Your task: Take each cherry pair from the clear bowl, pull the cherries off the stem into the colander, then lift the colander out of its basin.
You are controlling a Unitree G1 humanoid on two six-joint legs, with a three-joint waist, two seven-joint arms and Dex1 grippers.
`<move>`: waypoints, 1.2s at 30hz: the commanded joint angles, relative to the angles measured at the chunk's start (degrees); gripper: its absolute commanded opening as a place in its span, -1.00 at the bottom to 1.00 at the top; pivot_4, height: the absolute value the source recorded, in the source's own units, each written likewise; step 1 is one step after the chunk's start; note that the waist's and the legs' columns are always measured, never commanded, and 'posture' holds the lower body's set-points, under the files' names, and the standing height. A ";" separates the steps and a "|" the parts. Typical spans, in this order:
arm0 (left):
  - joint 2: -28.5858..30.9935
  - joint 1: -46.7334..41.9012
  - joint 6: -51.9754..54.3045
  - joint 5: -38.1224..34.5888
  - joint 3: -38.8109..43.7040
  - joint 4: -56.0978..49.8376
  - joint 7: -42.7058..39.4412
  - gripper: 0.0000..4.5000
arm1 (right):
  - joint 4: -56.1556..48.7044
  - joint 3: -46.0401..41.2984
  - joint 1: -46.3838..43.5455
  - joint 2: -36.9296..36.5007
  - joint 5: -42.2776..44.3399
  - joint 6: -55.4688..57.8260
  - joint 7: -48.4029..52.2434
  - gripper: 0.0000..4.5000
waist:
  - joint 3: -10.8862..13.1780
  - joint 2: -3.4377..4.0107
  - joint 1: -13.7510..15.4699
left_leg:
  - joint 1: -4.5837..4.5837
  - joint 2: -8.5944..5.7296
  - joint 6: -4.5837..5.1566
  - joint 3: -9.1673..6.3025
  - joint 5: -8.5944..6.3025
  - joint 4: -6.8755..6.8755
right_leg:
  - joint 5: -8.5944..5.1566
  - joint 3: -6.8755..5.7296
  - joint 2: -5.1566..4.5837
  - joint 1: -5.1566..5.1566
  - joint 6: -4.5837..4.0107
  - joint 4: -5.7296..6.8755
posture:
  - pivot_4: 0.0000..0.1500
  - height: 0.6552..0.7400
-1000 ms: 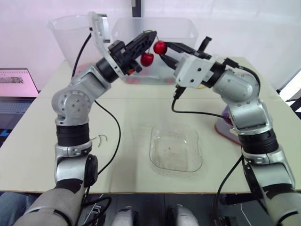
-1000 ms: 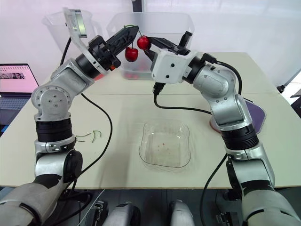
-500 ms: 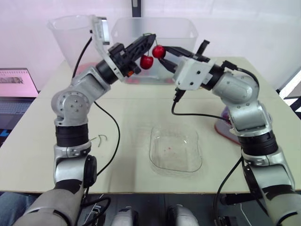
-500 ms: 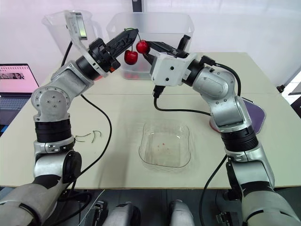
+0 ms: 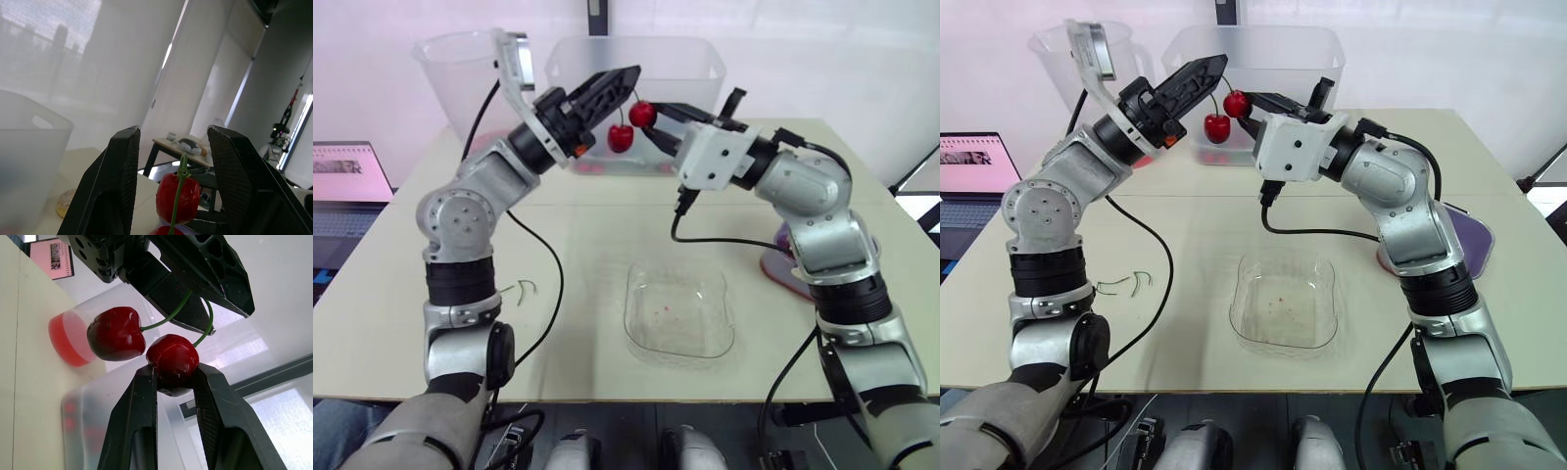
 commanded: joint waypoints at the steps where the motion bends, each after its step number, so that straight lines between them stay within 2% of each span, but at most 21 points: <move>1: -0.27 -0.63 0.05 -1.26 0.49 -2.19 0.36 -0.36 | -2.06 -1.42 -0.55 -0.26 0.73 0.00 -0.05 -0.72 | 0.00 0.00 0.01 | 0.00 0.00 0.00 0.00 0.00 0.00 | 0.00 0.00 0.00 0.00 0.00 0.00 | 1.00 -0.21; 4: -0.59 -0.63 -0.23 -1.96 1.01 -2.66 0.43 -0.98 | -2.22 -1.26 -0.36 -0.28 1.23 0.44 0.60 -0.72 | 0.00 0.00 0.03 | 0.00 0.00 0.00 0.00 0.00 0.00 | 0.00 0.00 0.00 0.00 0.00 0.00 | 1.00 -0.21; 10: -0.13 -0.76 -0.08 -2.36 0.87 -2.53 0.27 -0.98 | -3.03 -1.86 0.60 -0.06 3.87 1.95 2.08 -0.72 | 0.00 0.00 0.00 | 0.00 0.00 0.00 -0.01 0.00 0.00 | 0.00 0.00 0.00 0.00 0.00 0.00 | 1.00 -0.21; 17: 1.92 -0.75 0.32 -1.74 0.75 -1.65 -1.40 -1.00 | -5.18 -4.95 3.26 -2.77 10.46 5.09 6.09 0.66 | 0.00 0.00 0.12 | 0.00 0.00 0.00 -0.01 0.00 0.00 | 0.00 0.00 0.00 0.00 0.00 0.00 | 1.00 -0.21; 18: 2.42 -0.72 0.59 -1.80 0.68 -1.59 -1.91 -1.00 | -5.54 -5.64 4.00 -3.60 11.90 6.04 7.19 0.91 | 0.00 0.00 0.22 | 0.00 0.00 0.00 -0.01 0.00 0.00 | 0.00 0.00 0.00 0.00 0.00 -0.01 | 1.00 -0.21; 19: 3.71 -0.45 0.94 -1.26 0.05 -1.55 -3.61 -1.00 | -6.56 -7.28 4.82 -4.88 15.97 11.77 9.33 0.98 | 0.00 0.00 0.21 | 0.00 -0.01 0.00 0.00 0.00 0.00 | 0.00 -0.01 0.00 0.02 0.00 -0.02 | 1.00 -0.21; 22: 8.08 1.14 1.19 0.28 -2.75 -2.97 -11.28 -1.00 | -10.76 -12.79 2.92 -7.71 34.78 36.07 14.27 0.98 | 0.02 0.04 0.10 | 0.00 0.00 0.00 -0.02 0.00 0.00 | 0.00 -0.02 0.00 0.03 -0.01 -0.03 | 1.00 -0.21; 24: 10.89 2.32 2.69 -0.63 -4.36 -4.29 -16.66 -1.00 | -11.65 -17.26 -0.15 -7.64 48.13 49.61 13.54 0.98 | 0.02 0.05 0.05 | 0.01 0.04 0.00 -0.08 0.00 -0.01 | 0.00 -0.03 0.01 0.03 -0.01 -0.02 | 1.00 -0.21; 29: 14.31 3.54 6.53 -2.88 -6.78 -6.00 -25.46 -1.00 | -10.56 -20.48 -4.36 -7.77 64.89 66.09 13.52 0.98 | 0.02 0.05 -0.03 | 0.01 0.04 0.02 -0.13 -0.01 -0.04 | 0.00 -0.05 0.01 0.03 -0.02 -0.04 | 1.00 -0.21; 32: 14.46 3.52 8.78 -4.88 -7.48 -7.06 -28.35 -1.00 | -11.28 -17.68 -3.87 -6.58 68.58 70.47 13.13 0.98 | 0.02 0.05 0.21 | 0.01 0.03 0.06 -0.12 -0.03 -0.04 | 0.00 -0.04 -0.01 0.03 -0.02 -0.04 | 1.00 -0.21; 36: 13.55 3.32 10.30 -6.56 -7.16 -7.80 -28.66 -1.00 | -11.02 -13.76 -0.93 -3.78 66.33 69.24 11.42 0.98 | 0.02 0.04 0.21 | 0.01 0.00 0.08 -0.11 -0.04 -0.02 | 0.00 -0.03 -0.02 0.04 -0.02 -0.03 | 1.00 -0.21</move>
